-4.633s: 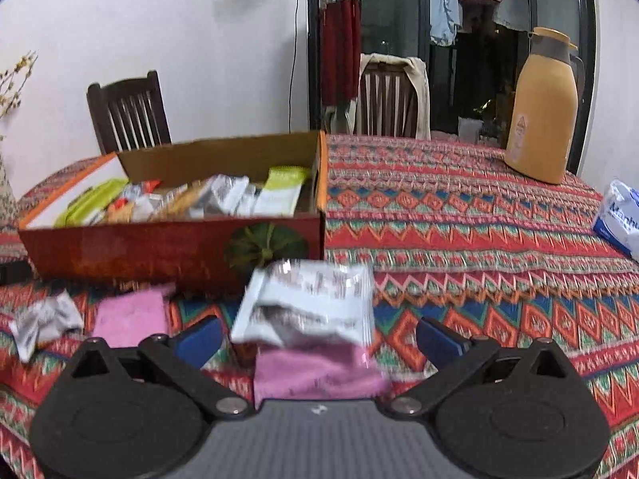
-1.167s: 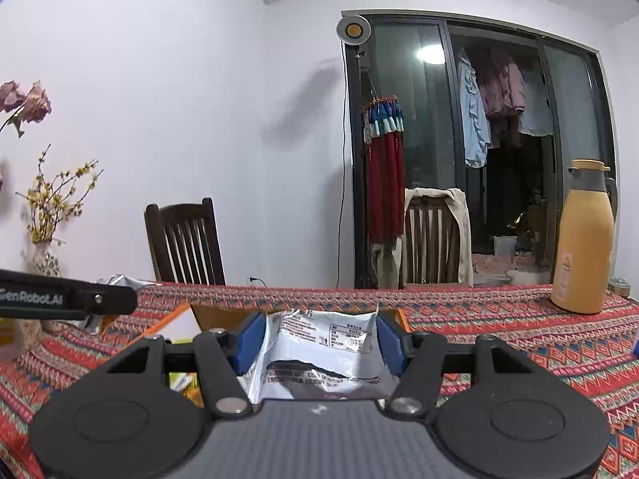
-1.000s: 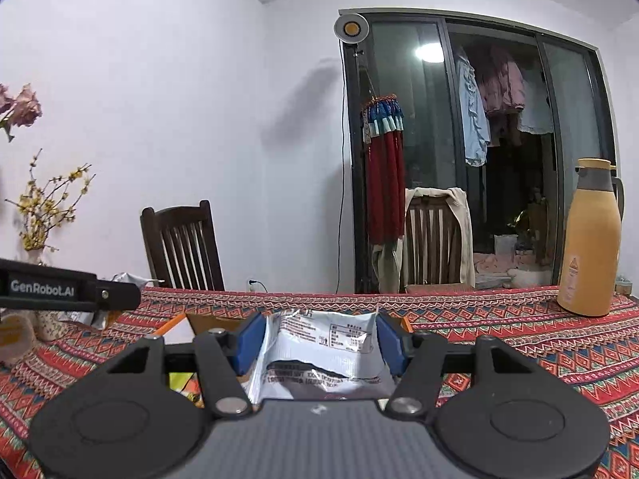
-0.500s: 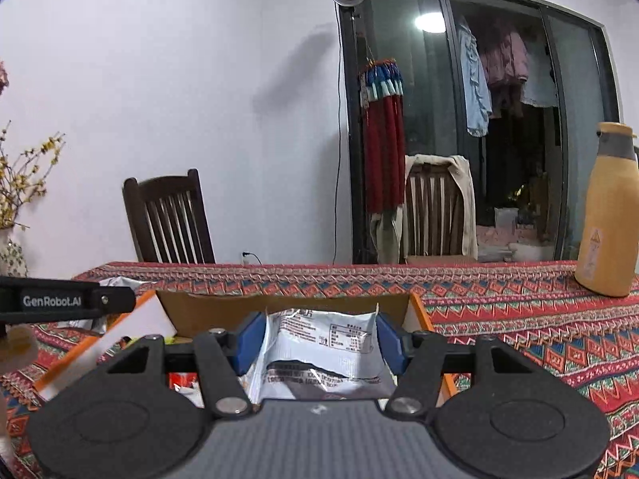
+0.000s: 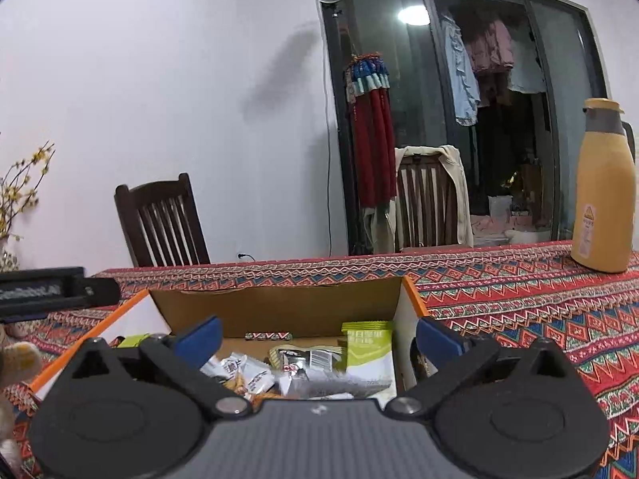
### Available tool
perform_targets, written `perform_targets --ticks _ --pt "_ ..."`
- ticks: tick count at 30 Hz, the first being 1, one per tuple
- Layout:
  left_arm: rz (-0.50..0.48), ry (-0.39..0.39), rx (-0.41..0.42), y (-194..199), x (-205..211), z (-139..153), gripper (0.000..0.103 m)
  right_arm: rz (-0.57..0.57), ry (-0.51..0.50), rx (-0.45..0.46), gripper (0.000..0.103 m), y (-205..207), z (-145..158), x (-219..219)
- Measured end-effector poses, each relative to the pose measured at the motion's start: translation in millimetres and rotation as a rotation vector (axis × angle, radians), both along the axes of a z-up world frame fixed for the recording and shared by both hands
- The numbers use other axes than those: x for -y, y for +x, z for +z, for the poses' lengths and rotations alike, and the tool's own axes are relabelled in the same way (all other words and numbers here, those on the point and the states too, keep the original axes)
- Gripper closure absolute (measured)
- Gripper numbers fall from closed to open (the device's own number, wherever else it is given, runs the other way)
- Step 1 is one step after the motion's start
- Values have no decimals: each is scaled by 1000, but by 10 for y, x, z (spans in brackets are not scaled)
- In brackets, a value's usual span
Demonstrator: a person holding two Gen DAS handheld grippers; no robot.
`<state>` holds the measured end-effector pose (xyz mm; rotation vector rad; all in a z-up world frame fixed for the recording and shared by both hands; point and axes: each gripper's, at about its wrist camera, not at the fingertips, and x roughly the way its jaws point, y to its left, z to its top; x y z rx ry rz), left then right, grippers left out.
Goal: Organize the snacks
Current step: 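Carry both packets into the orange box and open both grippers, then lift both open grippers out of the box toward the pink packets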
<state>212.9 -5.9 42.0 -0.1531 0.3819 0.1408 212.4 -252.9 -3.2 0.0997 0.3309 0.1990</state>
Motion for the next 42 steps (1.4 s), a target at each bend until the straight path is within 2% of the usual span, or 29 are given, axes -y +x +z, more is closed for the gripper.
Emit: perform_targets --ticks 10,12,17,23,29,35,42 --pt "2 -12 -9 -13 -21 33 0 -20 8 27 0 -121 79 45" --pt "4 -20 -16 -61 -23 114 0 -33 17 43 0 -171 147 65" --pt "0 -42 36 -318 -57 384 0 -53 63 78 0 -423 341 203" --pt "-20 -53 23 -542 -98 475 0 -30 42 73 0 -707 400 356" --pt "-37 -46 -27 -721 -143 373 0 -27 -15 -12 0 -875 258 531" --pt "-48 -21 -104 -834 -187 138 0 -13 -84 -177 0 -890 -84 641" --pt "-51 -32 -195 -901 -189 -148 0 13 -146 -308 0 -827 -448 626"
